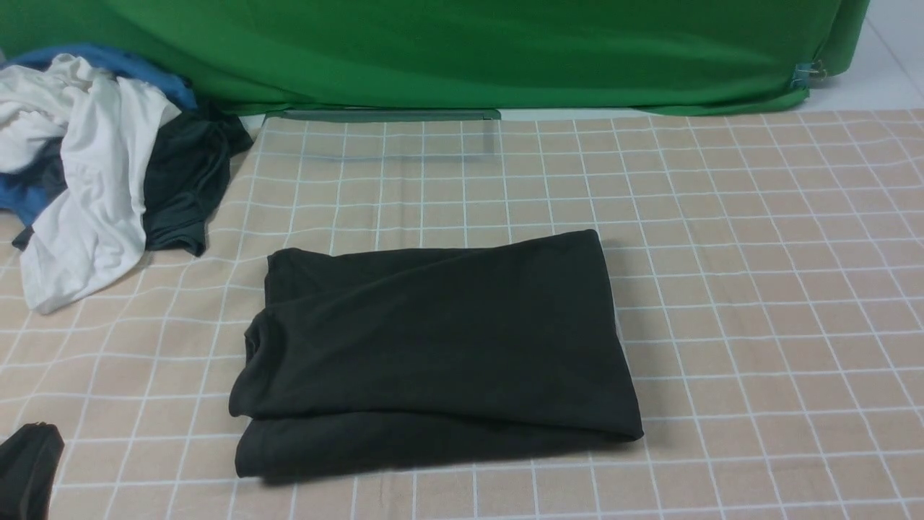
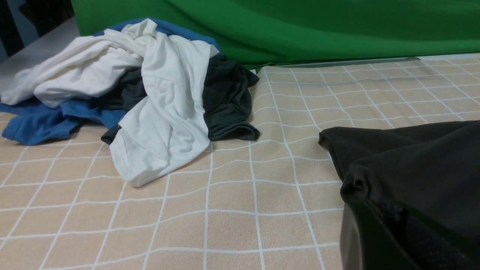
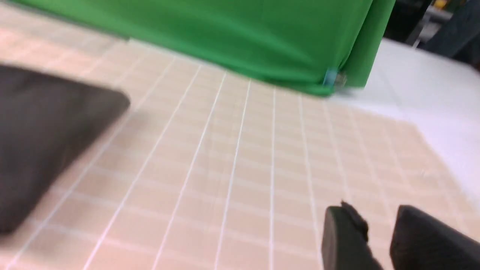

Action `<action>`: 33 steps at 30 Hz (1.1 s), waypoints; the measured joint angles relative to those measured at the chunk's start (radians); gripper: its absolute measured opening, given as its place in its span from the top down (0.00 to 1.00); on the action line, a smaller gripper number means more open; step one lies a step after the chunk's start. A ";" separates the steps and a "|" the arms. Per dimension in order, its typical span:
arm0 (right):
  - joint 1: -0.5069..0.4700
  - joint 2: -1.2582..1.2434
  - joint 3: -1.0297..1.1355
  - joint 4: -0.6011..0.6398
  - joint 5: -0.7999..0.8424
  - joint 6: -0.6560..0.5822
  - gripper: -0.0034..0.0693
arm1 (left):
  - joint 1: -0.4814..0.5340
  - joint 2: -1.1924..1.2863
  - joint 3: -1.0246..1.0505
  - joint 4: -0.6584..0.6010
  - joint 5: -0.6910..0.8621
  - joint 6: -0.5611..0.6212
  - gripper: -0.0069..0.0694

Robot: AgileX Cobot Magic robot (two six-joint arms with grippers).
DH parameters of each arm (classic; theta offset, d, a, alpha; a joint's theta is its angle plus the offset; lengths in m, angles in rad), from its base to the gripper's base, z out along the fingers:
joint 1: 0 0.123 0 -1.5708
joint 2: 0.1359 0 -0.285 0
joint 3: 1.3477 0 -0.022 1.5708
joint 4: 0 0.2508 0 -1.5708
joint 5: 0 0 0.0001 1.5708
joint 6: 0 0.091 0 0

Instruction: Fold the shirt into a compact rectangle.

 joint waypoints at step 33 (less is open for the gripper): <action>0.003 -0.052 0.017 0.004 0.054 0.062 0.63 | 0.000 0.000 0.001 0.000 0.000 0.000 0.88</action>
